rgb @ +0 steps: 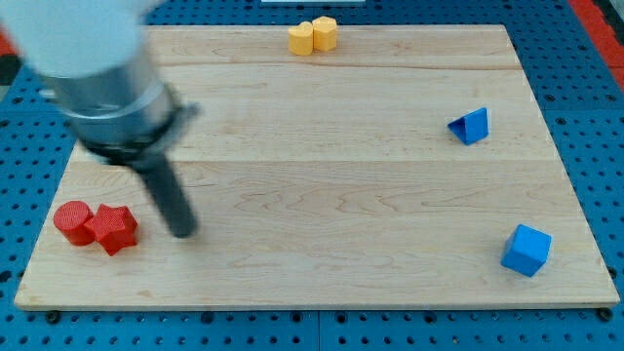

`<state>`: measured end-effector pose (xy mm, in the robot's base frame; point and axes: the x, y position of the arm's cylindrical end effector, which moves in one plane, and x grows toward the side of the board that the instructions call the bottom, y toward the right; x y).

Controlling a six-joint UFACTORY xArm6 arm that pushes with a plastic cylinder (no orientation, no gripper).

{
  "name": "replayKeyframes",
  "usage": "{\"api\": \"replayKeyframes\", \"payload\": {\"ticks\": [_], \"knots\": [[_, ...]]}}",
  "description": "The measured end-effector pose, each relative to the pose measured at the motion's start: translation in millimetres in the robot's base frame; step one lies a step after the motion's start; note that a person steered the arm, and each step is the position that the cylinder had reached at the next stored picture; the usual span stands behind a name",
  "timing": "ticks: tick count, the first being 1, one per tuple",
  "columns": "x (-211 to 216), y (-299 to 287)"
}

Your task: Push the blue cube to the center right

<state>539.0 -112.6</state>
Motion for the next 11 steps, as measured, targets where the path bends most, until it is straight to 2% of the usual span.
{"api": "replayKeyframes", "payload": {"ticks": [2, 3, 4, 6, 7, 10, 11], "knots": [[68.1, 148.9], [75.6, 258.4], [75.5, 327.7], [16.7, 333.6], [0.7, 354.9], [-62.5, 345.6], [-66.7, 352.0]]}}
